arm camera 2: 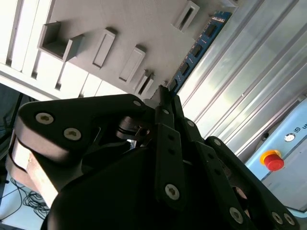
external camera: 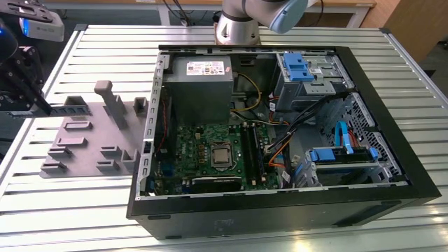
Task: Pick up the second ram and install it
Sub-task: 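Pick up the second ram and move it above second insertion slot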
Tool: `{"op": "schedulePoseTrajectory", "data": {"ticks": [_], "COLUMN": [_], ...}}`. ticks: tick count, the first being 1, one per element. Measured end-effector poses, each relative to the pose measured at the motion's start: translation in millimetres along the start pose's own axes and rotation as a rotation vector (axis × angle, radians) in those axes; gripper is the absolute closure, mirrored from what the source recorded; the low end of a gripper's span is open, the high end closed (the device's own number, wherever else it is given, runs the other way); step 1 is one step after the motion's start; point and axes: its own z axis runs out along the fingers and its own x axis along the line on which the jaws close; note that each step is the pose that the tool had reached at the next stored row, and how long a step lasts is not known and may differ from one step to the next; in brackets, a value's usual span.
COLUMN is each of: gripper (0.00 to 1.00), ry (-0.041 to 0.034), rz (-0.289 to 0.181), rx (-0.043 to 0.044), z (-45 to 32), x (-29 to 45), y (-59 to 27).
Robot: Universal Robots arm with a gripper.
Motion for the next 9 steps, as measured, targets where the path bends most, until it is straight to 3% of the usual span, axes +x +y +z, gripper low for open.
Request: {"op": "schedulePoseTrajectory", "data": {"ticks": [9], "gripper": [0.86], "ry": [0.0], "rz": [0.0], "rx": [0.0], "z": [-7.0], "x": [-0.2], "y": [0.0]}}
